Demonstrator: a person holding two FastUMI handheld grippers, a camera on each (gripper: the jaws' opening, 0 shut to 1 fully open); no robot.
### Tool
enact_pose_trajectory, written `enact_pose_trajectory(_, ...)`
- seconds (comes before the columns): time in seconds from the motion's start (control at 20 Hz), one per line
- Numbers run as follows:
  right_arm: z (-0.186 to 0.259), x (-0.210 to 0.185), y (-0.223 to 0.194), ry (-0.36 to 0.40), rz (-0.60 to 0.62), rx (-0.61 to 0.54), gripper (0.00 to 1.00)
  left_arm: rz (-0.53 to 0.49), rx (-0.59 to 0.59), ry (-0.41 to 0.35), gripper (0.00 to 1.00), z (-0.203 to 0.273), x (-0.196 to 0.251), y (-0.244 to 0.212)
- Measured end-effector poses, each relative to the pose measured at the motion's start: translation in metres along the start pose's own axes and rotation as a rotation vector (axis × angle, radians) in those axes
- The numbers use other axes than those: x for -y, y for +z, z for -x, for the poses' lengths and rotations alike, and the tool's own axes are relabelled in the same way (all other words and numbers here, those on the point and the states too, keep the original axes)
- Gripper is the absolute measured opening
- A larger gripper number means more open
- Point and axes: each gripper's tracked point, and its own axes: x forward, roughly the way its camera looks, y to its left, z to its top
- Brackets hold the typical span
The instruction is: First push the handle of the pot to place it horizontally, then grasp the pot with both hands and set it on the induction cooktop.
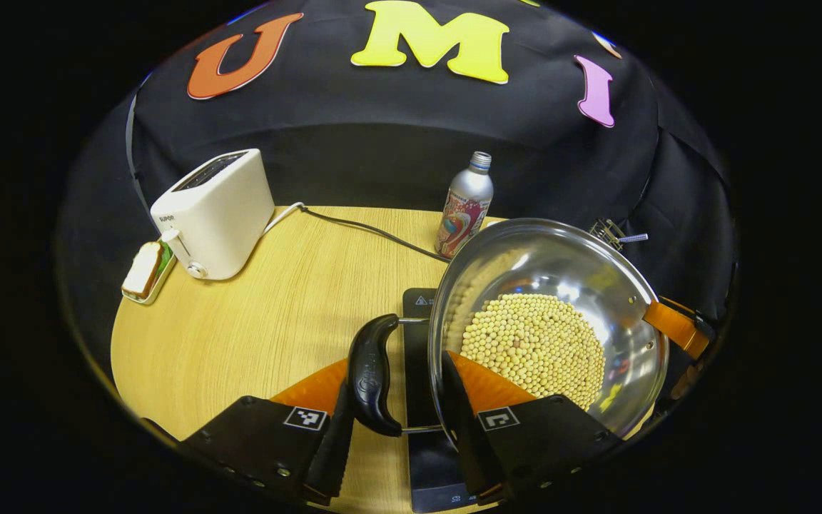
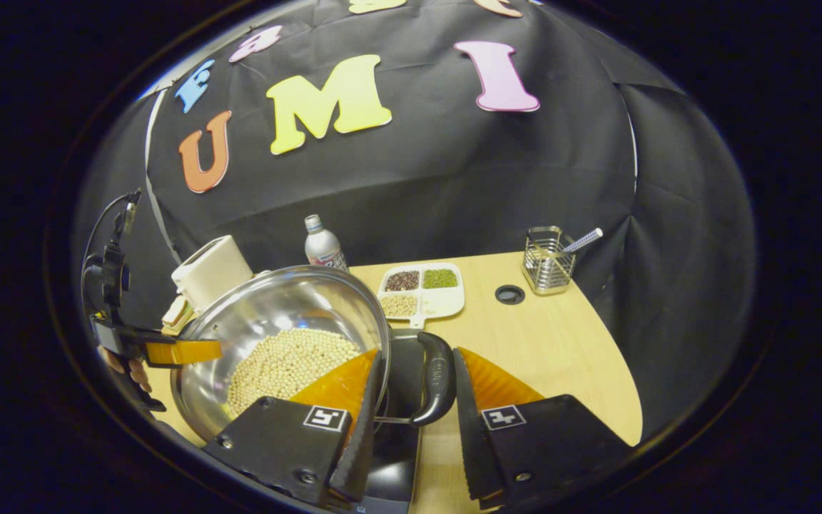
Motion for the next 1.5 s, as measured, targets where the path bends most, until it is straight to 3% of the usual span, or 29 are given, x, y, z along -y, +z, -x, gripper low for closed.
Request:
enact_pose_trajectory(0.05, -0.003, 0.002, -0.003, -0.005, 0.003, -0.001, 0.52, 0.004, -0.002, -0.003, 0.62, -0.005, 0.001, -0.003)
enact_pose_trajectory(0.8, -0.012, 0.011, -0.020, 0.024, -0.060, 0.021, 0.58, 0.006, 0.099, -0.001, 0.62, -0.011, 0.001, -0.001)
enact_pose_trajectory(1.1, -0.009, 0.010, -0.018, -0.025, -0.071, 0.006, 0.60, 0.036, 0.109, -0.011, 0.63, -0.011, 0.003, 0.003)
enact_pose_trajectory(1.15, -0.010, 0.009, -0.016, -0.035, -0.061, 0.010, 0.63, 0.038, 0.111, -0.003, 0.65, -0.010, 0.000, 0.003)
enact_pose_trajectory(1.2, -0.006, 0.007, -0.013, -0.042, -0.049, 0.019, 0.62, 0.027, 0.120, 0.012, 0.76, -0.008, -0.002, 0.004)
enact_pose_trajectory(1.25, -0.003, 0.005, -0.009, -0.040, -0.039, 0.032, 0.65, 0.016, 0.135, 0.030, 0.65, -0.004, -0.005, 0.006)
enact_pose_trajectory(1.3, 0.001, 0.002, -0.003, -0.046, -0.027, 0.051, 0.78, 0.005, 0.147, 0.049, 0.84, 0.003, -0.008, 0.008)
enact_pose_trajectory(1.35, 0.006, 0.000, 0.002, -0.049, -0.016, 0.076, 0.84, 0.003, 0.163, 0.056, 0.94, 0.008, -0.007, 0.009)
enact_pose_trajectory(1.5, 0.032, -0.010, 0.010, -0.054, 0.015, 0.146, 0.83, 0.036, 0.199, 0.034, 0.96, 0.030, -0.002, 0.008)
